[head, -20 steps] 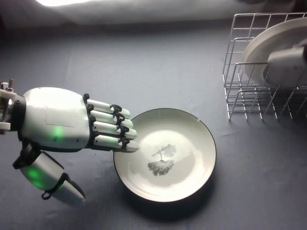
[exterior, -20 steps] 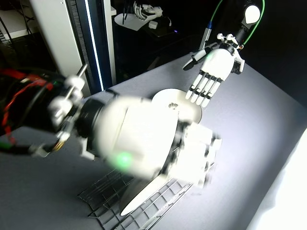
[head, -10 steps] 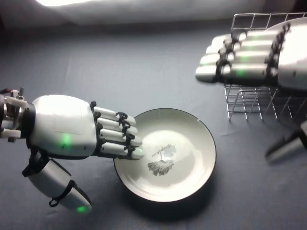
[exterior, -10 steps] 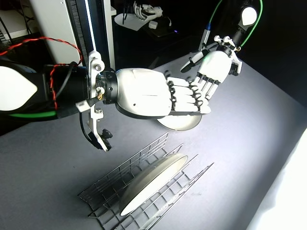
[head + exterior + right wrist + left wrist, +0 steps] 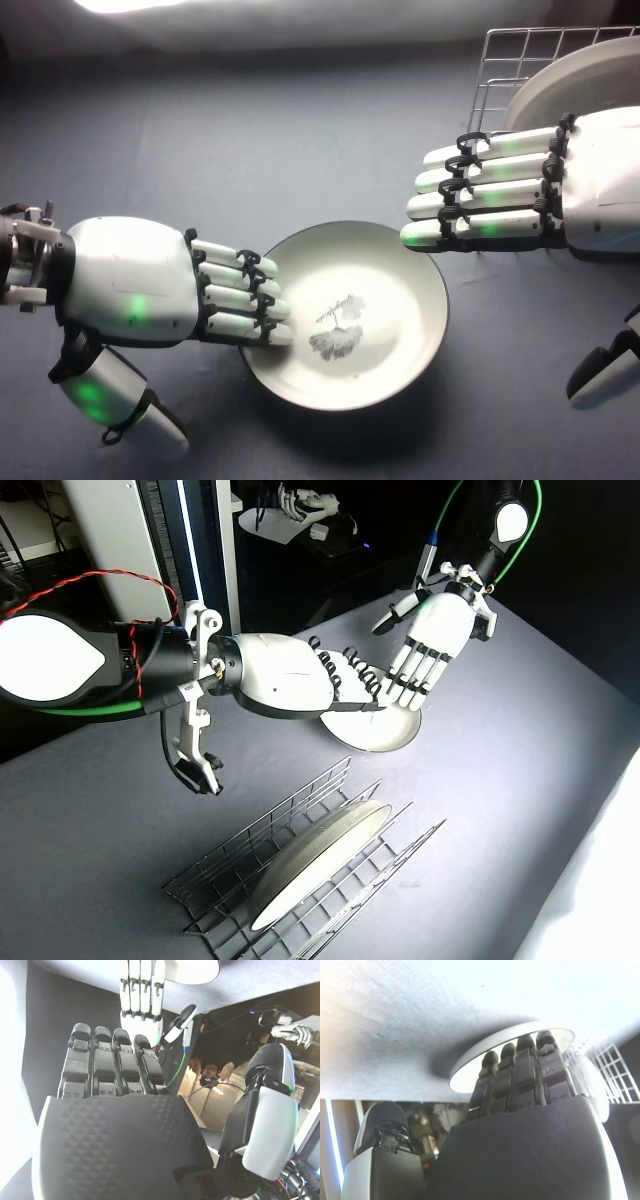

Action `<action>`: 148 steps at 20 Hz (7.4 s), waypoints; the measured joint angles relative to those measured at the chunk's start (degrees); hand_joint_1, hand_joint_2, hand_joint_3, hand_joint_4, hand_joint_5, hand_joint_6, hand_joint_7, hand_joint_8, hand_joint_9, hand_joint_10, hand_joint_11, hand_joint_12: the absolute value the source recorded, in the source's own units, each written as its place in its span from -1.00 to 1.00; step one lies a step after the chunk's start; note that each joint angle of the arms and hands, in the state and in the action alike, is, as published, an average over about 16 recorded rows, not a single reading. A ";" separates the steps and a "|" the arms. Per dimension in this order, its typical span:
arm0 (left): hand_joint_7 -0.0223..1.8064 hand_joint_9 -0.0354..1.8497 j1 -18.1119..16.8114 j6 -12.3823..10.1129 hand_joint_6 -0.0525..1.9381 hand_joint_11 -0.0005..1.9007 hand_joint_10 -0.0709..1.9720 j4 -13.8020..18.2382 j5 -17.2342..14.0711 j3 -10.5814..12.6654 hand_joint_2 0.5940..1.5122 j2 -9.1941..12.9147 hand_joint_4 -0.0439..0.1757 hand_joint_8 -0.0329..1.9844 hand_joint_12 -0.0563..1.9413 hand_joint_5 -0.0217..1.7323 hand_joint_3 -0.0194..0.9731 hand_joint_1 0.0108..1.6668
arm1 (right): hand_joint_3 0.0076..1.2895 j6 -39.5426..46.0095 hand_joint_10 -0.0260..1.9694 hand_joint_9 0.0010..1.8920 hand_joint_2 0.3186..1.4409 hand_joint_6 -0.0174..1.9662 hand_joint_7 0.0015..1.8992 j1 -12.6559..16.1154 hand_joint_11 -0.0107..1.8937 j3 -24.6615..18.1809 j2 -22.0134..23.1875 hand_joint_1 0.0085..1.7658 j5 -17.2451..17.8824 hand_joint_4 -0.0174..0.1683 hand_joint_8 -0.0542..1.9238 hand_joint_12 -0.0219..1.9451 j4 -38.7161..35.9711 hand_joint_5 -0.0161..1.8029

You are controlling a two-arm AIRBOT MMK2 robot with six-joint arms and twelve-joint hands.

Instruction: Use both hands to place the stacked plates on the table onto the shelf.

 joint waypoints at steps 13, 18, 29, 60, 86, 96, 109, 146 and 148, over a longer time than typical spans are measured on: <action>-0.98 -0.95 4.65 -1.04 -0.98 -0.99 -0.94 -1.67 0.05 0.89 0.11 -0.36 -0.70 -0.98 -0.97 -0.99 -0.92 -1.00 | -0.99 -0.59 -0.98 -0.98 0.05 -0.97 -0.99 0.43 -0.97 0.93 -3.14 -0.24 -0.95 -0.75 -0.93 -0.98 -1.79 -0.96; -0.98 -0.96 4.87 -1.36 -0.98 -0.99 -0.95 -1.72 -0.22 1.24 0.12 -0.54 -0.70 -0.98 -0.98 -0.99 -0.92 -0.99 | -0.97 -0.93 -0.98 -0.98 0.16 -0.97 -0.99 0.80 -0.97 1.30 -4.99 0.15 -2.04 -0.76 -0.93 -0.98 -2.25 -0.96; -0.98 -0.96 4.43 -1.89 -0.98 -0.99 -0.95 -1.28 -0.84 1.99 0.12 -0.90 -0.69 -0.98 -0.98 -0.99 -0.92 -0.99 | -0.91 -1.05 -0.98 -0.98 0.42 -0.97 -0.99 -0.25 -0.97 0.78 -8.83 0.70 -6.88 -0.76 -0.93 -0.98 -2.06 -0.96; -0.99 -0.95 3.93 -2.64 -0.98 -0.99 -0.94 -0.91 -1.09 2.48 0.11 -1.12 -0.69 -0.98 -0.98 -0.99 -0.92 -0.99 | -0.96 -1.18 -0.93 -0.88 0.55 -0.92 -0.89 0.52 -0.95 12.15 -25.36 0.70 -12.14 -0.77 -0.89 -0.61 -1.52 -0.86; -0.96 -0.94 -8.92 -5.16 -0.94 -0.98 -0.92 -1.45 -4.40 1.46 0.11 9.94 -0.59 -0.98 -0.93 -0.96 -0.92 -0.99 | -0.99 -1.42 0.23 -0.09 0.16 0.19 -0.10 4.28 -0.13 8.81 -21.86 0.59 -8.26 -0.78 -0.02 0.59 2.61 -0.16; -0.96 -0.94 -12.23 -6.38 -0.94 -0.98 -0.92 -0.31 -7.96 2.32 0.10 14.83 -0.58 -0.98 -0.93 -0.95 -0.93 -1.00 | -0.99 -1.43 0.19 -0.08 0.26 0.16 -0.01 7.87 -0.17 2.22 -15.39 0.65 -9.68 -0.85 0.02 0.70 10.43 -0.15; -0.96 -0.94 -13.38 -6.66 -0.94 -0.98 -0.92 2.70 -8.96 3.55 0.09 15.04 -0.58 -0.98 -0.93 -0.95 -0.92 -0.99 | -0.99 -1.31 0.21 -0.10 0.30 0.17 -0.02 10.11 -0.17 -3.61 -9.75 0.65 -10.47 -0.88 0.04 0.67 27.92 -0.17; -0.96 -0.94 -16.06 -7.88 -0.94 -0.99 -0.92 4.56 -8.62 7.71 0.10 11.55 -0.58 -0.98 -0.93 -0.95 -0.92 -0.99 | -0.99 0.38 0.26 -0.10 0.36 0.16 -0.03 12.02 -0.17 -15.63 9.62 0.65 -15.50 -0.88 0.05 0.66 70.41 -0.21; -0.96 -0.94 -16.07 -7.91 -0.94 -0.99 -0.92 4.62 -8.68 7.93 0.10 11.22 -0.58 -0.98 -0.93 -0.95 -0.92 -0.99 | -0.99 0.37 0.27 -0.10 0.36 0.17 -0.03 11.33 -0.17 -15.62 10.40 0.65 -15.39 -0.88 0.05 0.63 70.41 -0.21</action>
